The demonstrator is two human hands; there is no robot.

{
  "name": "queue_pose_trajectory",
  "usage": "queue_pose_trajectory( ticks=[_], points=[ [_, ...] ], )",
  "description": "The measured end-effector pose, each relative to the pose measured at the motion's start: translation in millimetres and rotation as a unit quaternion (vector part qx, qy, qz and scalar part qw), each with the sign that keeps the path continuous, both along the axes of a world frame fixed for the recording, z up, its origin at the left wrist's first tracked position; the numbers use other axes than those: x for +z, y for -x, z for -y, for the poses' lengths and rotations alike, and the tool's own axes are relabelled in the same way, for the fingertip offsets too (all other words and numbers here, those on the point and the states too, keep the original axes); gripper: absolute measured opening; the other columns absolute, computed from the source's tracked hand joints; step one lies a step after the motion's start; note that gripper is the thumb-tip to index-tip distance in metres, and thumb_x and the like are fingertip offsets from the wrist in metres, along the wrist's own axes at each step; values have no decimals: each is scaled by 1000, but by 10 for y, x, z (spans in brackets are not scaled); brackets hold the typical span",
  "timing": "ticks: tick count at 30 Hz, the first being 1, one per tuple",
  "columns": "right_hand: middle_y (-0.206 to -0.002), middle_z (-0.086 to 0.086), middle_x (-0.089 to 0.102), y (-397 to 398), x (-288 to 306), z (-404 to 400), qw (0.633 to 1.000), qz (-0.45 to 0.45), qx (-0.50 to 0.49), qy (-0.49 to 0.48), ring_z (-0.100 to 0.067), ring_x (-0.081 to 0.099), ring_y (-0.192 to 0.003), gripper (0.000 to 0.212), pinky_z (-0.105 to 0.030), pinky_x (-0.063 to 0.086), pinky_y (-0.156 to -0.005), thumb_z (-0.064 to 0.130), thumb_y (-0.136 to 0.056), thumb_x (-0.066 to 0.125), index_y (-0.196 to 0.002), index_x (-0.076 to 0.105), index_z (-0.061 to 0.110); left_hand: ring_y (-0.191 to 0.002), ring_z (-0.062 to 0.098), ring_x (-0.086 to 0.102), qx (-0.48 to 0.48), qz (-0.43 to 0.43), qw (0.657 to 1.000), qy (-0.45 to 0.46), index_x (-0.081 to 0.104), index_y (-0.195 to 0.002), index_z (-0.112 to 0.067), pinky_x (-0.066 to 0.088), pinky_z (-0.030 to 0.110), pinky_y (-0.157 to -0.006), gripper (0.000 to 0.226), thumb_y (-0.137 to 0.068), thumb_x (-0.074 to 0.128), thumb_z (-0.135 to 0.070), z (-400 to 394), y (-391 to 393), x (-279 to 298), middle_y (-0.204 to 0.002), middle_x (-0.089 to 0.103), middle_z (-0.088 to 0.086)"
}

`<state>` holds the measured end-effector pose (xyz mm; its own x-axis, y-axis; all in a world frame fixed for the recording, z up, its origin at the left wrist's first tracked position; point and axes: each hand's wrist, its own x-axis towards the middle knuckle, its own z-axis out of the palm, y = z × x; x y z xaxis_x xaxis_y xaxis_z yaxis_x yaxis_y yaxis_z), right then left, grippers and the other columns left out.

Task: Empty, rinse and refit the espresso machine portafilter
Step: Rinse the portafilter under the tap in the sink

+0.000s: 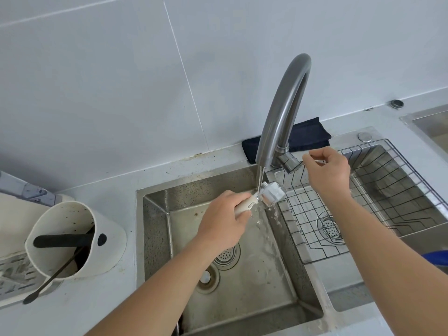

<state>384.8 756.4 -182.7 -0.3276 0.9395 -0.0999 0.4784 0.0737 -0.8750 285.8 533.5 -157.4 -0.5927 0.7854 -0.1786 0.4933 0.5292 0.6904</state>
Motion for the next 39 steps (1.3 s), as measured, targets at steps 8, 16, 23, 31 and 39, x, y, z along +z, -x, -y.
queue_pose_trajectory(
  ticks=[8,16,23,31,39],
  points=[
    [-95,3,69,1,4,2,1000,-3,-1,1,-6,63,-78,12,-21,45,-55,25,-92,65,-99,68,16,-83,8,63,36,83,996,-24,66,-119,-34,51,16,-62,31,-92,58,-22,-72,-50,-38,-99,67,-8],
    [-94,5,68,-5,5,6,1000,-6,-3,8,-5,62,-74,11,-22,46,-53,25,-92,65,-99,67,17,-76,10,65,111,195,973,-57,67,-82,-50,48,16,-67,31,-92,58,-22,-114,-140,18,-87,74,-7],
    [-91,8,66,-8,4,5,1000,-6,-1,7,-5,63,-82,11,-22,44,-58,25,-92,64,-99,67,17,-85,33,70,148,276,946,-86,69,-84,-53,56,48,-82,36,-94,57,-20,-56,-177,-17,-82,74,0],
    [-96,3,68,-6,4,3,1000,-4,-3,8,-4,61,-76,13,-22,44,-56,26,-92,64,-100,68,16,-87,22,71,149,287,941,-102,70,-115,-32,59,46,-82,24,-94,60,-24,82,-187,-111,-95,76,-7],
    [-93,5,67,-6,16,8,1000,-4,-3,13,-9,64,-75,11,-24,47,-56,26,-93,64,-100,67,18,-84,14,68,170,295,931,-135,70,-110,-39,54,35,-77,26,-93,62,-22,191,-171,-108,-95,74,-8]
  ],
)
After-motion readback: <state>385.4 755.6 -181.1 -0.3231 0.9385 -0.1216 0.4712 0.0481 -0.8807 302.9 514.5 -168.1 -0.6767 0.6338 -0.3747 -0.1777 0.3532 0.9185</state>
